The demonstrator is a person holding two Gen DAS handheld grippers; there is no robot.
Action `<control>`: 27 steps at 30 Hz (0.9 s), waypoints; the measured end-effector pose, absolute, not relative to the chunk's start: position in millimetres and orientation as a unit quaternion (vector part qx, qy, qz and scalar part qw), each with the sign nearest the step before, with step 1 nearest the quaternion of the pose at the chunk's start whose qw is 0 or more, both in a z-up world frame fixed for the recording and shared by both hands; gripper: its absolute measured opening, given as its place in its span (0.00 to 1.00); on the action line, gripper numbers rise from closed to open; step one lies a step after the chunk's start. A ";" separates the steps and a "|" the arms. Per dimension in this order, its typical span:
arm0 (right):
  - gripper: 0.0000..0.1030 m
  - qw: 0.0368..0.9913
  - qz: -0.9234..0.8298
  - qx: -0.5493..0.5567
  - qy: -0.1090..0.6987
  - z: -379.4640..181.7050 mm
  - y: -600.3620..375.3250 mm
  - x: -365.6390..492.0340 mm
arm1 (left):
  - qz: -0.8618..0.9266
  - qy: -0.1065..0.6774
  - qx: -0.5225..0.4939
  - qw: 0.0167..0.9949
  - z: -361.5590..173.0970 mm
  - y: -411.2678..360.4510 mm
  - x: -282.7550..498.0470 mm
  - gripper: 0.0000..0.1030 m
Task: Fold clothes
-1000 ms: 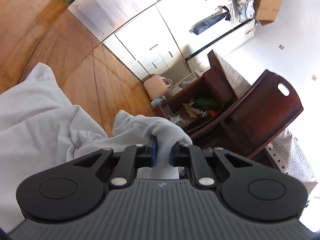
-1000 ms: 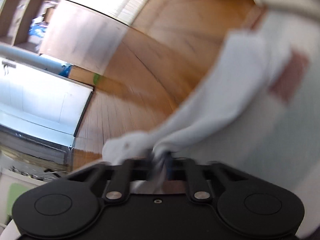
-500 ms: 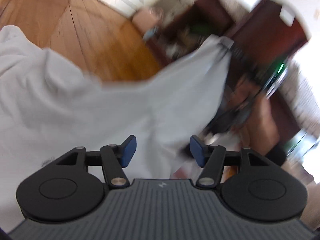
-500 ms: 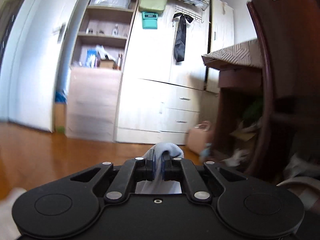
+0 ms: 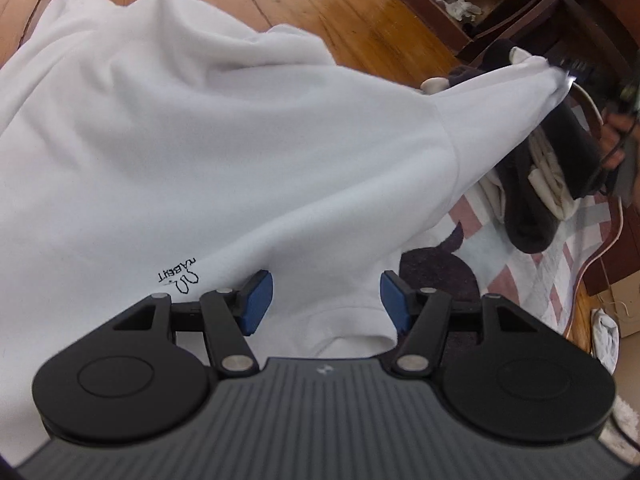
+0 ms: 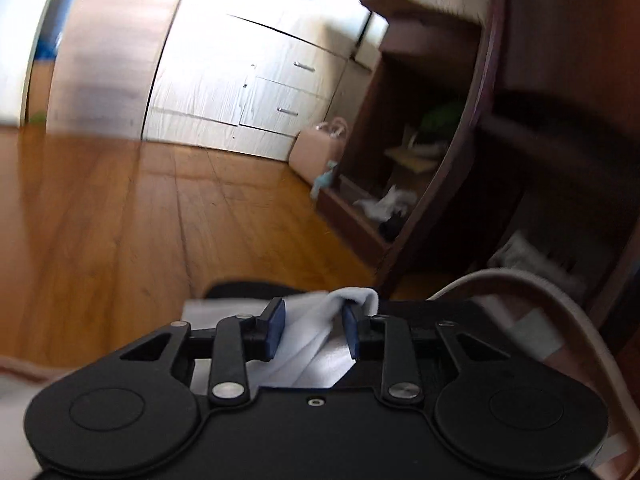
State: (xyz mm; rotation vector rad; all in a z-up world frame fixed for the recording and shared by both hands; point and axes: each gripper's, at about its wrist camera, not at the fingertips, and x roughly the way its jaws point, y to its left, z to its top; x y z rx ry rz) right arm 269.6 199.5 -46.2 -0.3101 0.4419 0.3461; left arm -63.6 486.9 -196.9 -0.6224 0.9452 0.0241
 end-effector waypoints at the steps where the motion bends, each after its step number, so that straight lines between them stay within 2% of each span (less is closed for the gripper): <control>1: 0.29 0.949 0.183 -0.119 0.229 -40.2 195.2 275.2 | 0.015 0.447 -0.293 0.845 -197.8 487.0 -62.2 0.57; 7: 0.32 0.913 0.289 0.072 0.278 -25.9 166.3 283.5 | 0.018 0.398 -0.292 0.869 -186.5 495.3 -63.7 0.57; 9: 0.36 0.899 0.319 0.050 0.297 -33.1 177.1 285.1 | 0.023 0.395 -0.307 0.866 -188.6 499.2 -61.9 0.58; 13: 0.36 0.882 0.346 -0.045 0.318 -57.6 210.7 279.1 | 0.037 0.413 -0.313 0.855 -197.6 502.3 -59.3 0.58; 15: 0.39 0.870 0.363 -0.087 0.321 -67.8 222.4 273.7 | 0.041 0.426 -0.294 0.855 -197.6 499.3 -59.5 0.58; 16: 0.46 0.858 0.374 -0.108 0.336 -74.5 228.1 272.7 | 0.046 0.431 -0.279 0.857 -196.0 496.4 -59.6 0.58; 18: 0.45 0.842 0.370 -0.161 0.358 -85.5 235.5 264.7 | 0.065 0.438 -0.239 0.864 -190.0 489.5 -60.4 0.60; 21: 0.45 0.858 0.341 -0.239 0.301 -88.8 233.0 233.6 | 0.080 0.443 -0.223 0.865 -187.7 489.2 -63.9 0.64; 25: 0.48 0.900 0.291 -0.267 0.183 -85.0 216.1 192.3 | 0.078 0.446 -0.234 0.860 -189.2 493.6 -62.1 0.64; 27: 0.52 0.918 0.236 -0.277 0.158 -90.6 216.1 191.6 | 0.077 0.446 -0.228 0.862 -189.2 492.9 -61.3 0.64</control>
